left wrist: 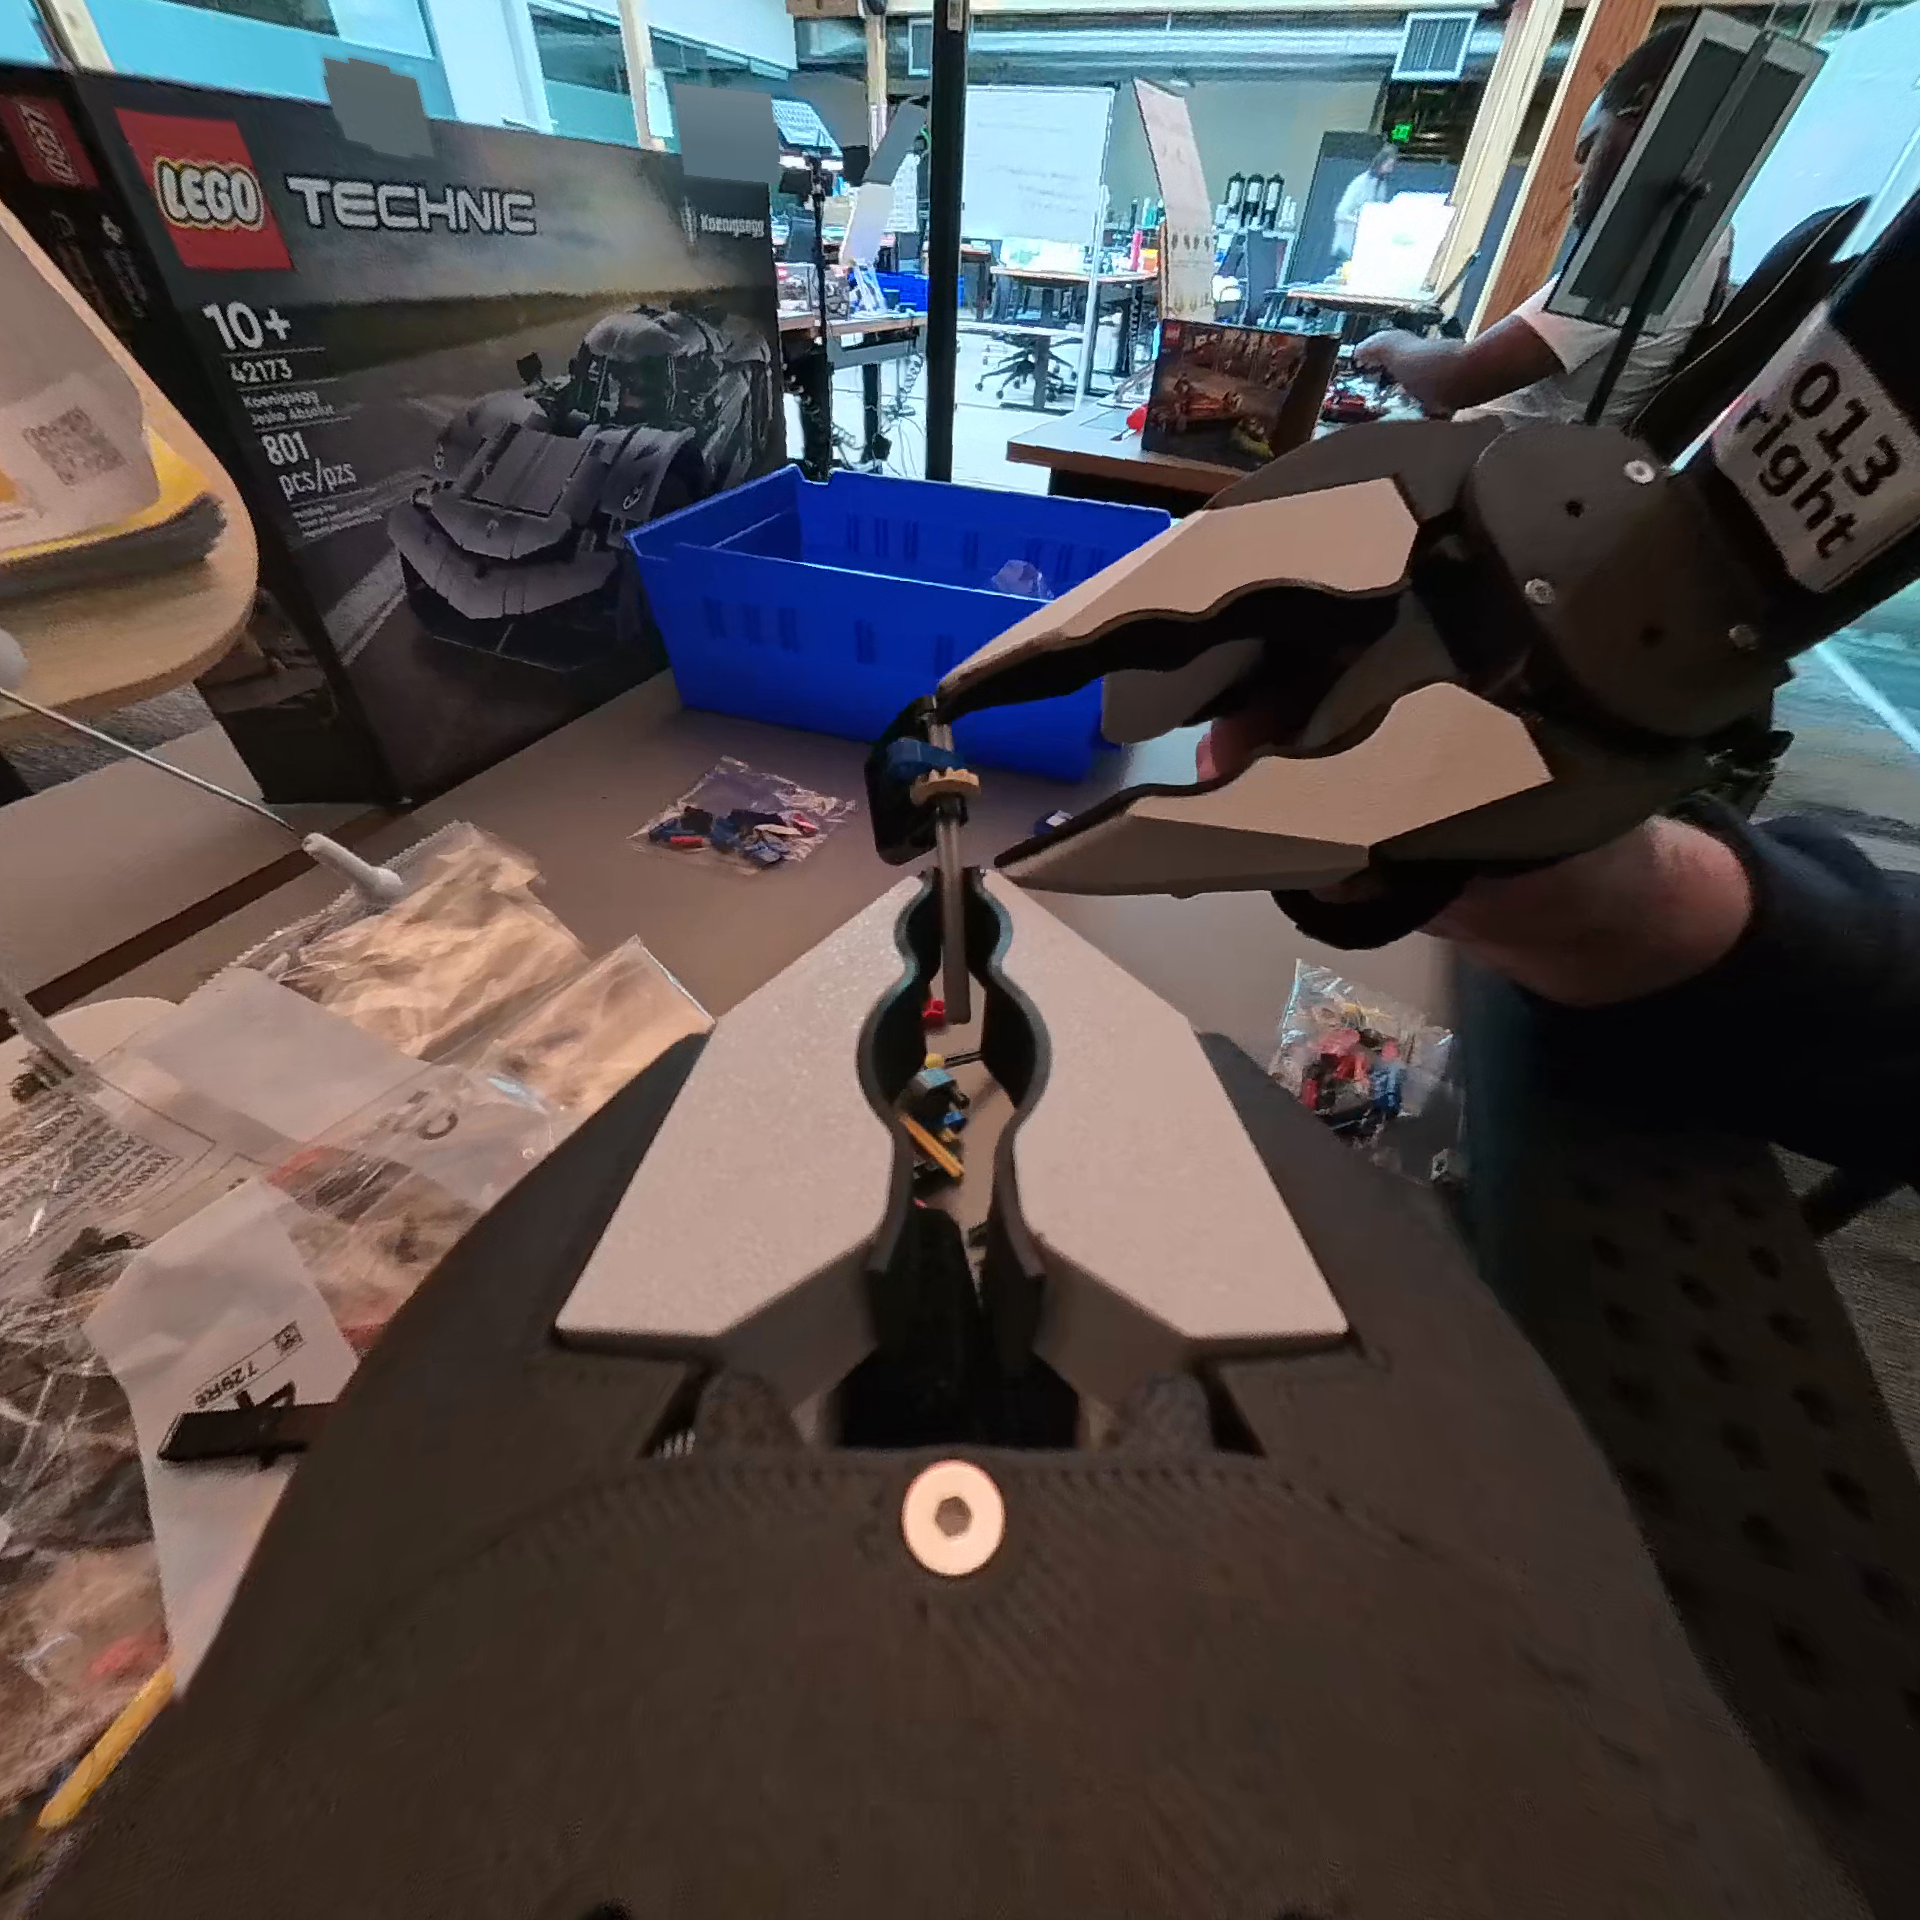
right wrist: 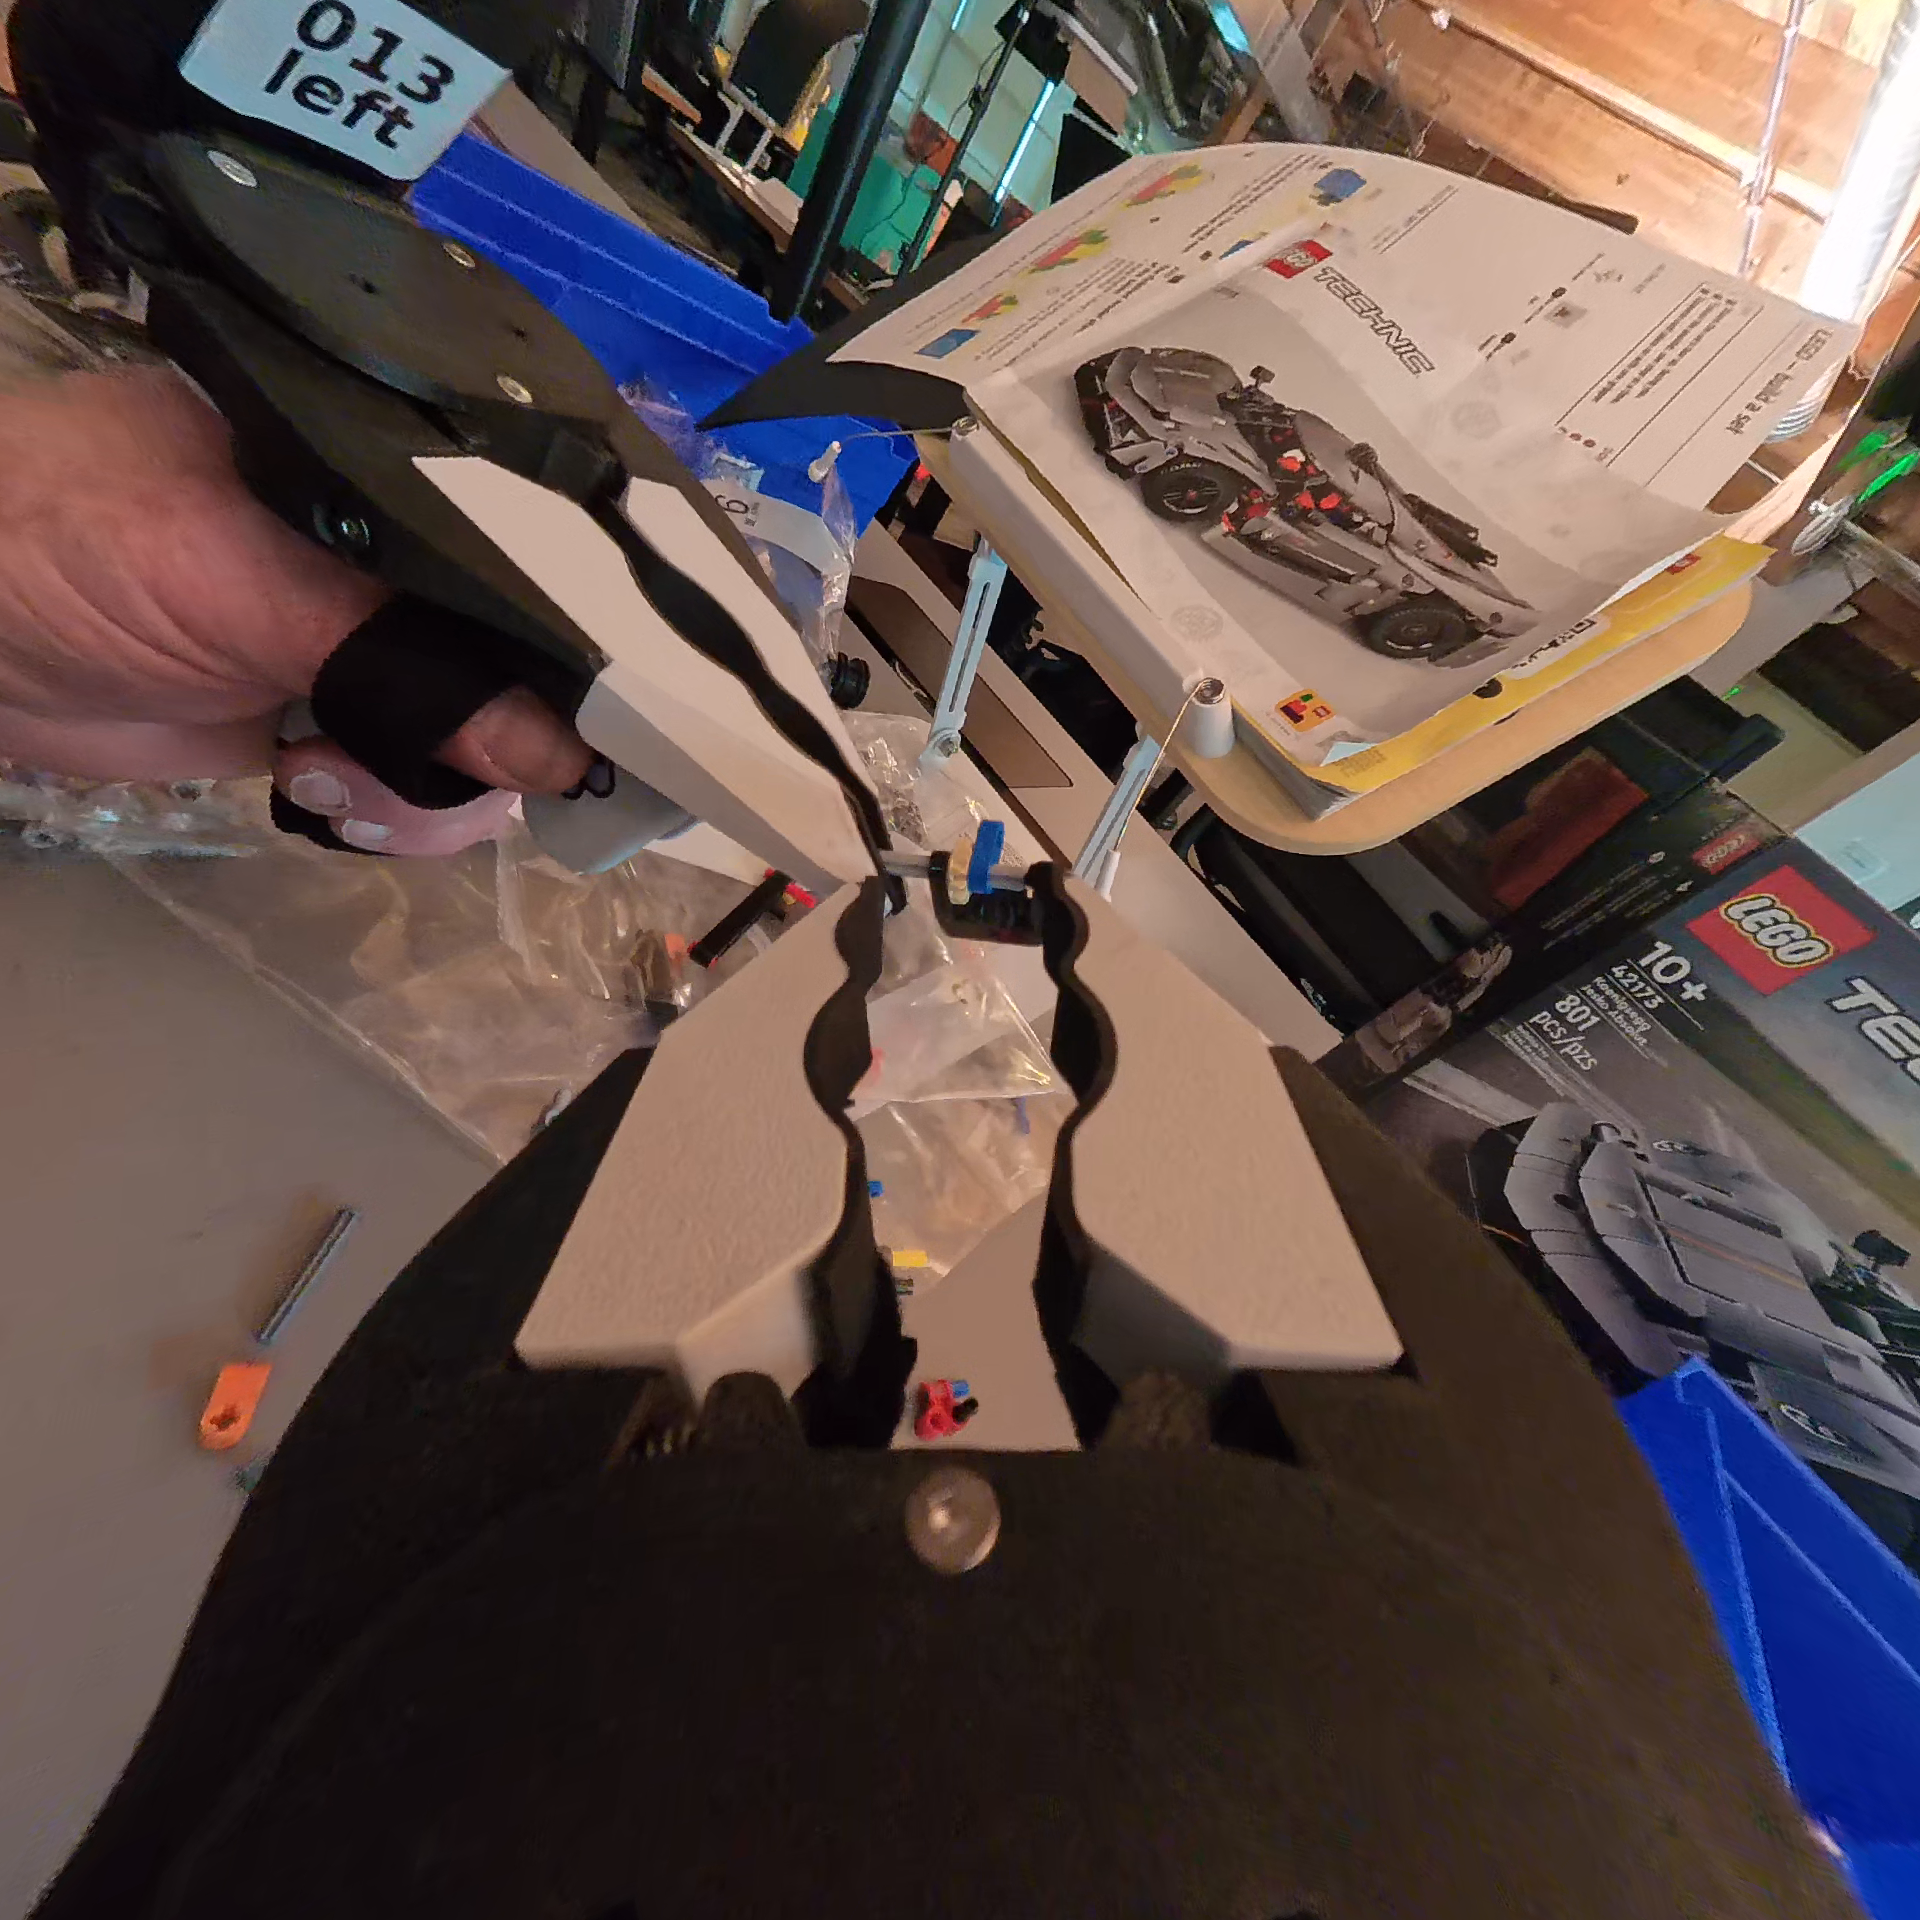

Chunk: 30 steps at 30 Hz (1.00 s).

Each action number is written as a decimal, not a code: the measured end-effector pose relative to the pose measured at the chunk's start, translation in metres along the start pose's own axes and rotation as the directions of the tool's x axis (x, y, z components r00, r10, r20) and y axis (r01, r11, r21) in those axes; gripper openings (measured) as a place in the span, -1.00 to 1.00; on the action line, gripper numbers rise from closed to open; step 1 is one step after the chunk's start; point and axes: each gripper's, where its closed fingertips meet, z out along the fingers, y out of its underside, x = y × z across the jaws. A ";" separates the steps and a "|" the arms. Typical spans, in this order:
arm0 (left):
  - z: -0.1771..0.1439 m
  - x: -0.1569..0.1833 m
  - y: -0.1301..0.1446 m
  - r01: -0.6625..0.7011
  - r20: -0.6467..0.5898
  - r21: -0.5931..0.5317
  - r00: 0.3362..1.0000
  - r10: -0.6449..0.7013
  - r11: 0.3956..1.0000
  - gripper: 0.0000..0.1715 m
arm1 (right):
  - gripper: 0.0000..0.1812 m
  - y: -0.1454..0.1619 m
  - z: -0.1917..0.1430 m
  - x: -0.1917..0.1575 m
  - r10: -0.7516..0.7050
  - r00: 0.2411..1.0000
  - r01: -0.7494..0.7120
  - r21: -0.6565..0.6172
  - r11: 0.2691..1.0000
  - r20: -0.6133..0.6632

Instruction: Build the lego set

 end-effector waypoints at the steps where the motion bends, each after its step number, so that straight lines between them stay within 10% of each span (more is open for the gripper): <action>1: 0.000 -0.001 0.001 -0.019 0.014 -0.009 1.000 0.019 1.000 -0.97 | -0.69 0.000 0.000 0.000 -0.004 1.000 0.004 -0.005 1.000 -0.005; 30: 0.004 0.012 0.008 -0.242 0.049 -0.076 0.968 0.246 0.967 -0.97 | -0.81 0.017 -0.003 -0.006 0.268 0.946 -0.262 -0.056 0.963 0.181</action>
